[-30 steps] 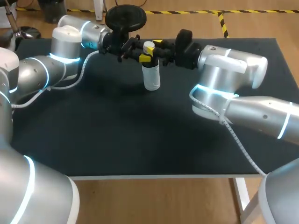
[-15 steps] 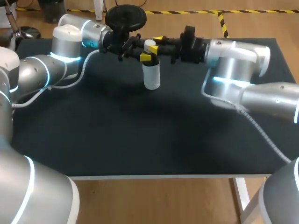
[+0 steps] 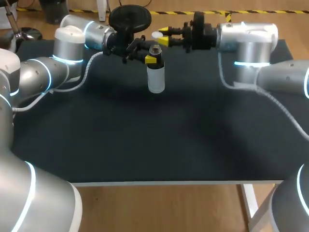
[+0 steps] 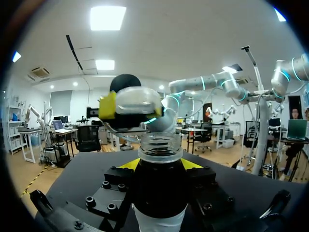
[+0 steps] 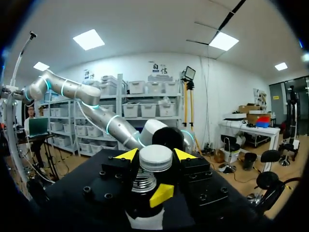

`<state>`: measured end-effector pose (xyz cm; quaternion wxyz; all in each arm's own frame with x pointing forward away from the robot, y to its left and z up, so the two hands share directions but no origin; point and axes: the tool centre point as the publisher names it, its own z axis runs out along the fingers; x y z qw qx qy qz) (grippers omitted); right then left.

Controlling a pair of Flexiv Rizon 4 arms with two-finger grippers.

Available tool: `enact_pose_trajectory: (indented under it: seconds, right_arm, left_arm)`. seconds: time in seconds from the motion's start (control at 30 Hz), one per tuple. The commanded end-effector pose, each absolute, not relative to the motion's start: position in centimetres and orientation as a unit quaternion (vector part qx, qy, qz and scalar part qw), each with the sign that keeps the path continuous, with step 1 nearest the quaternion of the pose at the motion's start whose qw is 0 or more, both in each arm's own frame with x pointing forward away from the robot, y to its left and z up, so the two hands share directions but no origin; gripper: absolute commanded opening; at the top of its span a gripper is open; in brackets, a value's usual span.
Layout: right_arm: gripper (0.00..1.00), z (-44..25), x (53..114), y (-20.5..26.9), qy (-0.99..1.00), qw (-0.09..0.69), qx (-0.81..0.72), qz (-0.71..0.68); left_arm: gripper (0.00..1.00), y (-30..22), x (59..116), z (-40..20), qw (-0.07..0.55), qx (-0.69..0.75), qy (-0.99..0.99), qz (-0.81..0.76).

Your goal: Unscrew the bottle cap

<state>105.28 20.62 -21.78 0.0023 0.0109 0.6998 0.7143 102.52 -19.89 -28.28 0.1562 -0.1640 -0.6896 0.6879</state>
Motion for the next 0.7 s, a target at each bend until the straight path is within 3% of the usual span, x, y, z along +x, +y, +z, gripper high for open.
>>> enact_pose_trajectory:
  seconds: [0.03,0.33,0.7]
  right_arm:
    - [0.0,-20.3,106.0,18.0,0.706,-0.104,-0.11,0.692]
    - [0.0,-20.7,106.2,8.8,0.753,-0.044,-0.035,0.656]
    - [0.0,-28.5,105.8,0.6,0.777,-0.013,0.09,0.623]
  left_arm:
    - [0.0,-20.0,103.1,-28.5,0.161,-0.168,-0.687,0.688]
    - [0.0,-20.0,103.1,-28.5,0.161,-0.168,-0.687,0.688]
    - [0.0,-20.0,103.1,-28.5,0.161,-0.168,-0.687,0.688]
